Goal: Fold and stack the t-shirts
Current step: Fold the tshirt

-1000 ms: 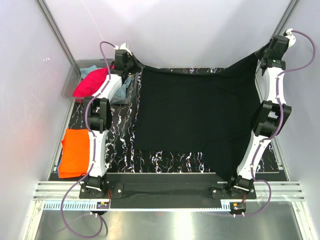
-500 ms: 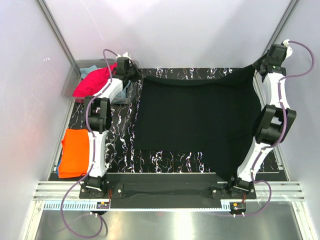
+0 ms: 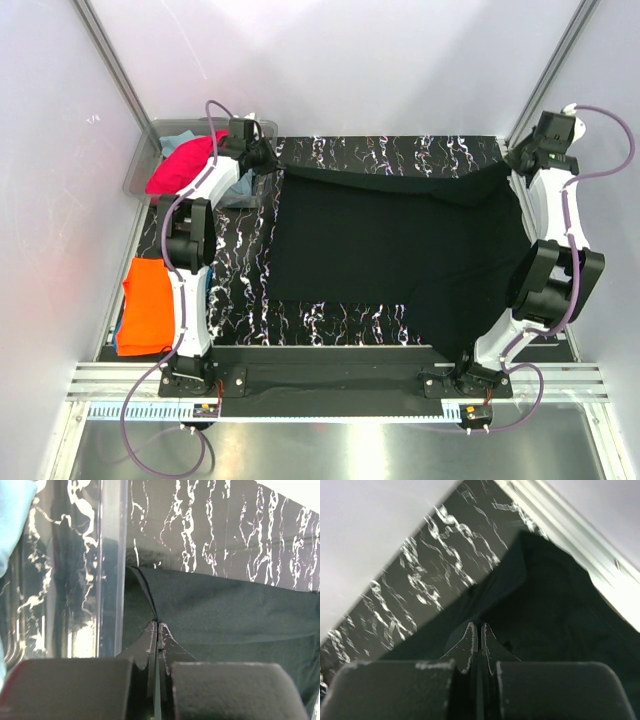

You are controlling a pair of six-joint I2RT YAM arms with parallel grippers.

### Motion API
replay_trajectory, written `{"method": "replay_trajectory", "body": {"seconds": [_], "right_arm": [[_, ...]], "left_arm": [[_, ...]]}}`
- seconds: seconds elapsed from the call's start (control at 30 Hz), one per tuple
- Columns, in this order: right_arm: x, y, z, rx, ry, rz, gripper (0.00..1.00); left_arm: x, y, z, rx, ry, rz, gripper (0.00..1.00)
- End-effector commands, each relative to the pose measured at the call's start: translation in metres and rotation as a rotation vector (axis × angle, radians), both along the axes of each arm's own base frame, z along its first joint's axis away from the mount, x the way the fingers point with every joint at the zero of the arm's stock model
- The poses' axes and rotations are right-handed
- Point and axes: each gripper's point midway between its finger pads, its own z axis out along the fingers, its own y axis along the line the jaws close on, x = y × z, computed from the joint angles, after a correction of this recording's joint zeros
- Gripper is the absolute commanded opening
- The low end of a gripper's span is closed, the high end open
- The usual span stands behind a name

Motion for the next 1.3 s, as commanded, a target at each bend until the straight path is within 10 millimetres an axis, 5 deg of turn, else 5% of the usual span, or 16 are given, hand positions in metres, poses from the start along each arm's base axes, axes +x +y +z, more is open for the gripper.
{"method": "replay_trajectory", "body": {"seconds": [0.0,0.37,0.77,1.27], "right_arm": [[-0.025,-0.004,0.001,-0.030,0.024,-0.027,0.00],[-0.056,-0.014,-0.015,0.021,0.095,-0.133,0.00],[-0.060,-0.023,-0.021,0.021,0.132,-0.155,0.00],[-0.077,-0.024,-0.026,0.010,0.185,-0.174,0.00]], "left_arm": [[-0.012,0.010,0.020,0.024,0.001,-0.018,0.00],[-0.042,0.010,0.007,0.026,0.078,-0.040,0.00],[-0.061,-0.002,-0.007,0.016,0.139,-0.084,0.00],[-0.075,0.010,-0.025,0.074,0.189,-0.065,0.00]]}}
